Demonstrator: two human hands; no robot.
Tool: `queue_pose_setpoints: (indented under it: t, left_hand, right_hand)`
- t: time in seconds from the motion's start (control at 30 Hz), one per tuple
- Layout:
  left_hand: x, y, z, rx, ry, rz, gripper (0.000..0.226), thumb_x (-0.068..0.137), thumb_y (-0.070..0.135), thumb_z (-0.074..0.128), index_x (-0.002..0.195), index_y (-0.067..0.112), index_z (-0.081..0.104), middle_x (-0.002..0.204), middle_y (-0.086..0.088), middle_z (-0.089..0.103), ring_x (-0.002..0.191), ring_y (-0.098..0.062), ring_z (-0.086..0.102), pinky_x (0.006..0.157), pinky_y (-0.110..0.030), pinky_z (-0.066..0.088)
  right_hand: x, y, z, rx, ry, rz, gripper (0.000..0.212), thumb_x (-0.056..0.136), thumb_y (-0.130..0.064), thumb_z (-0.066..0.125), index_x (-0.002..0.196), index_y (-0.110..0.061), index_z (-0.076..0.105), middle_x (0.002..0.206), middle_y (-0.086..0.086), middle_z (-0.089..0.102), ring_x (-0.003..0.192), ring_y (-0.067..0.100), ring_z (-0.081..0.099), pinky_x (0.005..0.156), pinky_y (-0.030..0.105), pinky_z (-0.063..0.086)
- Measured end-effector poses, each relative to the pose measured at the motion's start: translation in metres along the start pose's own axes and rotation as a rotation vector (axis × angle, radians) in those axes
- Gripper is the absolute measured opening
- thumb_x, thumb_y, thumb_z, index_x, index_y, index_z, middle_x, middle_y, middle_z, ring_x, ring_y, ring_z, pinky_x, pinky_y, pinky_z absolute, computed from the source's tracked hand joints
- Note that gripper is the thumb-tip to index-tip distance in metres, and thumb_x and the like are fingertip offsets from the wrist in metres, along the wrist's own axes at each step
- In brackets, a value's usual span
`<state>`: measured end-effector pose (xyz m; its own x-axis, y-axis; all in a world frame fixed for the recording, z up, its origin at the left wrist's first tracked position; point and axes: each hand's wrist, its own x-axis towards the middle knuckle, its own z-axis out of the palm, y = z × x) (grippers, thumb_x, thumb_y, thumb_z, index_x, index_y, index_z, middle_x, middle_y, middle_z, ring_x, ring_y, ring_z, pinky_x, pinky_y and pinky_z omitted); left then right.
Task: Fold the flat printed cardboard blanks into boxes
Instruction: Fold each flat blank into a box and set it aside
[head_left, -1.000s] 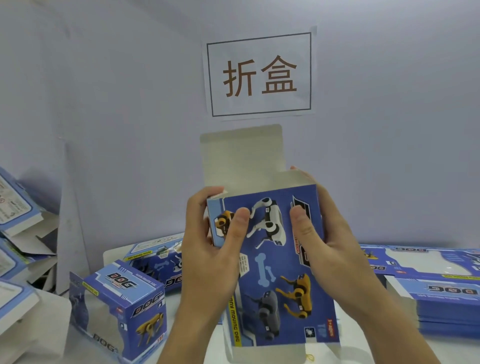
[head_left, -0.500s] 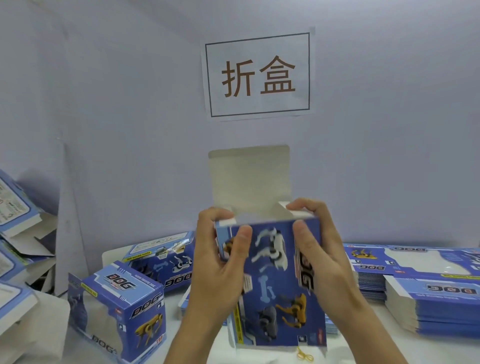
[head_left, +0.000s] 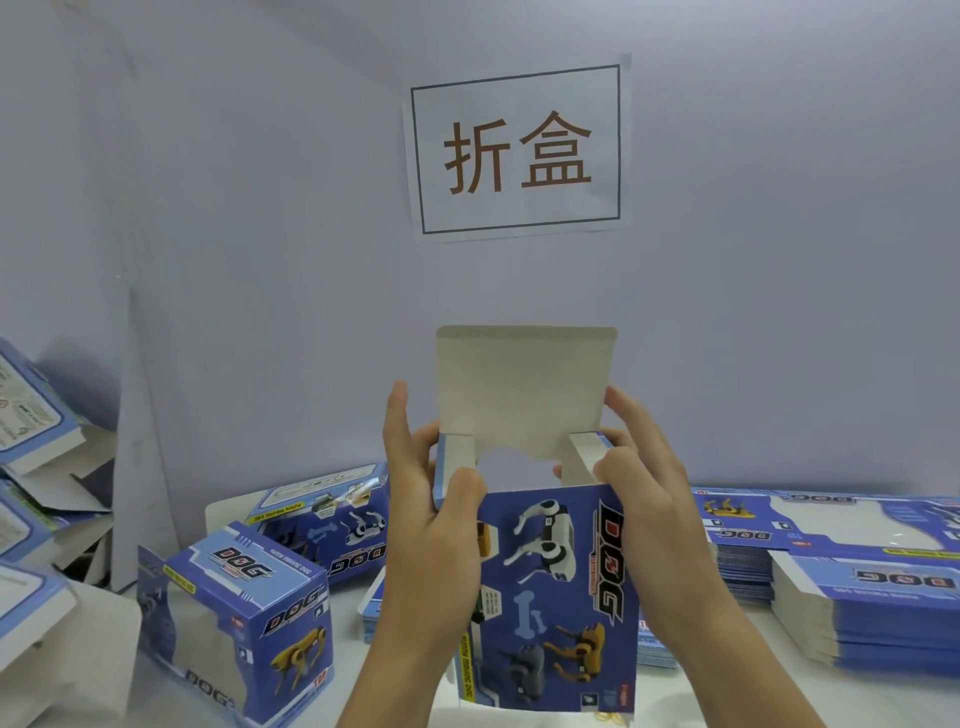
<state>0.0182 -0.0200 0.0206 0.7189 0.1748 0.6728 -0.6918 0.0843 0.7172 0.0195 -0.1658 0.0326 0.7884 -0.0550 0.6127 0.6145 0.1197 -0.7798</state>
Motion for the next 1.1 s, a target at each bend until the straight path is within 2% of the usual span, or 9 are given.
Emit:
queue_pose_setpoints:
  t: [0.17, 0.3, 0.4, 0.5, 0.57, 0.77, 0.93, 1.0, 1.1]
  left_hand:
    - [0.0, 0.006, 0.001, -0.013, -0.021, 0.049, 0.011, 0.101, 0.022, 0.055, 0.11, 0.025, 0.059, 0.088, 0.0, 0.056, 0.067, -0.005, 0.048, 0.05, -0.011, 0.042]
    - [0.0, 0.004, -0.003, -0.3, -0.018, -0.012, 0.043, 0.09, 0.044, 0.047, 0.107, 0.006, 0.058, 0.108, -0.002, 0.066, 0.087, -0.008, 0.069, 0.062, -0.02, 0.055]
    - [0.0, 0.002, -0.003, -0.26, -0.043, -0.033, 0.067, 0.073, 0.069, 0.066, 0.109, 0.013, 0.056, 0.113, 0.007, 0.068, 0.09, -0.013, 0.071, 0.058, -0.021, 0.056]
    - [-0.001, -0.001, -0.003, -0.125, -0.075, 0.013, 0.029, 0.086, 0.046, 0.06, 0.108, 0.029, 0.055, 0.1, 0.009, 0.07, 0.089, -0.019, 0.073, 0.058, -0.024, 0.058]
    - [-0.001, -0.003, -0.005, -0.103, -0.084, 0.028, 0.028, 0.085, 0.043, 0.063, 0.11, 0.034, 0.056, 0.098, 0.002, 0.07, 0.087, -0.023, 0.074, 0.059, -0.03, 0.06]
    - [-0.001, 0.0, -0.007, -0.066, -0.059, 0.041, 0.027, 0.078, 0.051, 0.058, 0.103, 0.041, 0.061, 0.103, 0.007, 0.069, 0.091, -0.049, 0.062, 0.07, -0.069, 0.052]
    - [0.002, -0.003, -0.01, -0.055, -0.073, 0.049, 0.025, 0.08, 0.045, 0.06, 0.103, 0.038, 0.064, 0.126, 0.019, 0.059, 0.101, -0.03, 0.069, 0.069, -0.05, 0.062]
    - [0.003, -0.005, -0.013, -0.057, -0.088, 0.051, 0.026, 0.078, 0.047, 0.061, 0.101, 0.037, 0.065, 0.131, 0.017, 0.057, 0.102, -0.029, 0.069, 0.069, -0.054, 0.062]
    - [0.005, -0.009, -0.017, -0.097, -0.096, 0.041, 0.023, 0.078, 0.045, 0.062, 0.098, 0.034, 0.067, 0.133, 0.013, 0.058, 0.108, -0.033, 0.067, 0.066, -0.042, 0.062]
  right_hand:
    - [-0.003, 0.0, 0.0, -0.023, 0.042, -0.065, 0.02, 0.084, -0.03, 0.044, 0.095, -0.022, 0.058, 0.083, 0.008, 0.061, 0.07, 0.016, 0.058, 0.059, 0.032, 0.048]
    - [-0.01, -0.002, 0.001, 0.27, -0.021, -0.028, 0.038, 0.091, -0.039, 0.04, 0.103, -0.008, 0.059, 0.085, 0.01, 0.07, 0.071, 0.023, 0.069, 0.055, 0.03, 0.055]
    - [-0.013, -0.004, 0.002, 0.221, -0.04, -0.044, 0.039, 0.092, -0.051, 0.056, 0.107, -0.015, 0.061, 0.092, 0.01, 0.072, 0.078, 0.024, 0.072, 0.06, 0.033, 0.059]
    - [-0.012, -0.004, 0.003, 0.089, -0.053, -0.06, 0.029, 0.086, -0.038, 0.058, 0.109, -0.02, 0.056, 0.091, 0.013, 0.068, 0.076, 0.028, 0.072, 0.06, 0.034, 0.057]
    - [-0.011, -0.004, 0.003, 0.082, -0.056, -0.072, 0.024, 0.085, -0.031, 0.057, 0.108, -0.023, 0.055, 0.086, 0.008, 0.07, 0.075, 0.029, 0.073, 0.059, 0.033, 0.058]
    - [-0.011, -0.003, 0.001, 0.106, -0.066, -0.068, 0.019, 0.084, -0.023, 0.059, 0.104, -0.024, 0.059, 0.088, -0.01, 0.073, 0.077, 0.028, 0.075, 0.056, 0.034, 0.061]
    - [-0.009, 0.001, -0.003, 0.176, -0.082, -0.062, 0.017, 0.08, -0.015, 0.06, 0.094, -0.022, 0.066, 0.11, -0.011, 0.068, 0.082, 0.031, 0.074, 0.059, 0.034, 0.058]
    - [-0.01, 0.001, -0.004, 0.216, -0.103, -0.041, 0.015, 0.081, -0.016, 0.059, 0.093, -0.021, 0.067, 0.117, -0.008, 0.066, 0.084, 0.031, 0.074, 0.059, 0.033, 0.058]
    - [-0.009, 0.002, -0.003, 0.226, -0.097, -0.033, 0.011, 0.084, -0.027, 0.061, 0.09, -0.02, 0.068, 0.118, -0.006, 0.065, 0.086, 0.029, 0.074, 0.058, 0.032, 0.059]
